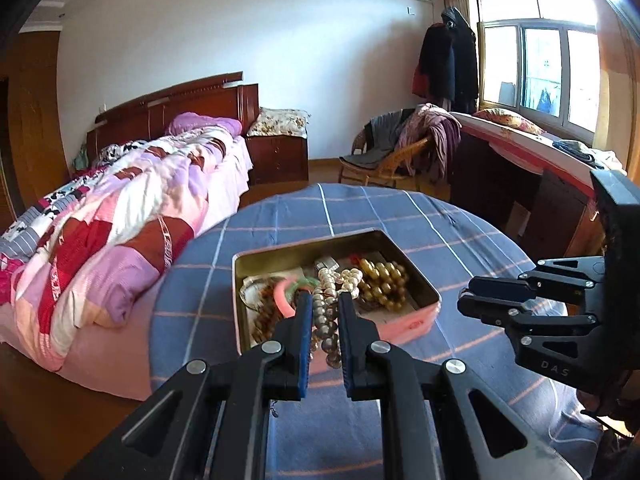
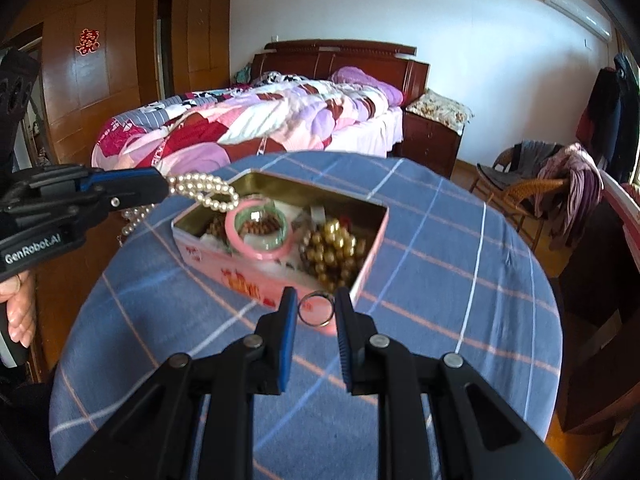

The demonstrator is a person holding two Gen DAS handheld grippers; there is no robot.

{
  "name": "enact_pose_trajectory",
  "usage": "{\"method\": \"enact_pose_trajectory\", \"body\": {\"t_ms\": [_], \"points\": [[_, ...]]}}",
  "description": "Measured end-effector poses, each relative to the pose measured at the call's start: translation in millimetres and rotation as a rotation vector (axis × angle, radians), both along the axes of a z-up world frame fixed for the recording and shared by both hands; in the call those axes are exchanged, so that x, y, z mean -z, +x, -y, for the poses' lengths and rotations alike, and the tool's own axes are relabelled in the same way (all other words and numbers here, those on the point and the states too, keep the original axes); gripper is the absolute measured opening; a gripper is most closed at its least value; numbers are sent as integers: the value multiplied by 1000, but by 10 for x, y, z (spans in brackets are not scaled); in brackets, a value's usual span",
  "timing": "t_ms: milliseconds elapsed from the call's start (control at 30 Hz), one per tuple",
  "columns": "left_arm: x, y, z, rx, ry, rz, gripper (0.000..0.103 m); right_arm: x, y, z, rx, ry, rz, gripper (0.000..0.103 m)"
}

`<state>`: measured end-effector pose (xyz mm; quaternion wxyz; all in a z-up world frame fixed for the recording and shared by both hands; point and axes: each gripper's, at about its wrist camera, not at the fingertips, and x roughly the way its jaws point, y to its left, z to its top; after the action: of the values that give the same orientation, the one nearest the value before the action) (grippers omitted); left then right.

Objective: Organize jewelry
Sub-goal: 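Carry pearl necklace and silver ring over the pink tin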

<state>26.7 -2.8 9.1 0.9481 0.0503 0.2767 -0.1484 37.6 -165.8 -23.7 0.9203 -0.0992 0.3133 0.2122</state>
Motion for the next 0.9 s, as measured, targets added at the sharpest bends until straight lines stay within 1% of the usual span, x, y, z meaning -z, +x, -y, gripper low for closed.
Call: {"method": "enact_pose_trajectory", "body": {"t_ms": [300, 633, 900], "points": [[-62, 306, -98, -33, 36, 20, 11, -226, 204, -172, -22, -19, 50, 21], [-66, 560, -54, -29, 77, 17, 11, -236, 372, -300, -36, -50, 52, 21], [-44, 673, -23, -27, 98, 13, 11, -242, 512, -321, -24, -60, 48, 21]]}}
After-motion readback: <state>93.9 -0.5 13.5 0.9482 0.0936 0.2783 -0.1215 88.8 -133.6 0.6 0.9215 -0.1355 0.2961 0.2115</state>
